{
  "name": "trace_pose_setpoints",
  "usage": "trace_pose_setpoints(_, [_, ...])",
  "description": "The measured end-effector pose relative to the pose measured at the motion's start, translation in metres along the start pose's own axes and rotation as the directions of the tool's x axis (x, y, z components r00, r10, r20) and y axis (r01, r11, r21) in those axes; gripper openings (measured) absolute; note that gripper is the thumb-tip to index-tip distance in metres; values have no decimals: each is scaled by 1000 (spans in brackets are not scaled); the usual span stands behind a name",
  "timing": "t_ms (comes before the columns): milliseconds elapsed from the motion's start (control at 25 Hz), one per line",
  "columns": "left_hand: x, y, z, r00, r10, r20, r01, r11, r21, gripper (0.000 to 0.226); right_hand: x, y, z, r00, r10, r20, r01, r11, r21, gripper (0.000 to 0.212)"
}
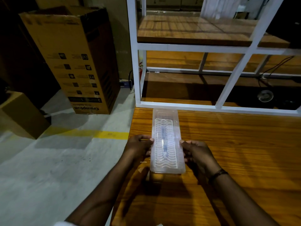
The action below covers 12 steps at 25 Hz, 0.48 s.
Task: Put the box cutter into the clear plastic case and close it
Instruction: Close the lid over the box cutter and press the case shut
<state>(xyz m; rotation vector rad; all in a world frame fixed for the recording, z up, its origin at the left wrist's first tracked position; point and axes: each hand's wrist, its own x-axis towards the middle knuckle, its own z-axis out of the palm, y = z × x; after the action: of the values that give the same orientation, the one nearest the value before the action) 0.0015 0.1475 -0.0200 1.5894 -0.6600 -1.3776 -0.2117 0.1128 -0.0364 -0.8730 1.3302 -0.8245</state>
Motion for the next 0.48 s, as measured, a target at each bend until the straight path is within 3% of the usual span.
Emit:
trace_pose_setpoints(280, [11,3,-4,996,83,42,-86,994,68,46,15,-1,2,997,-5,-71,1,998,-58,23])
trace_pose_setpoints(360, [13,9,-6,990,102,93,-115,983,146,65,11,-8,3,994,-91,-59,78,977,-197,28])
trace_pose_setpoints(480, [26,23,-6,977,139,165,-201,863,463,82,13,-27,4,971,-229,68,229,815,-532,62])
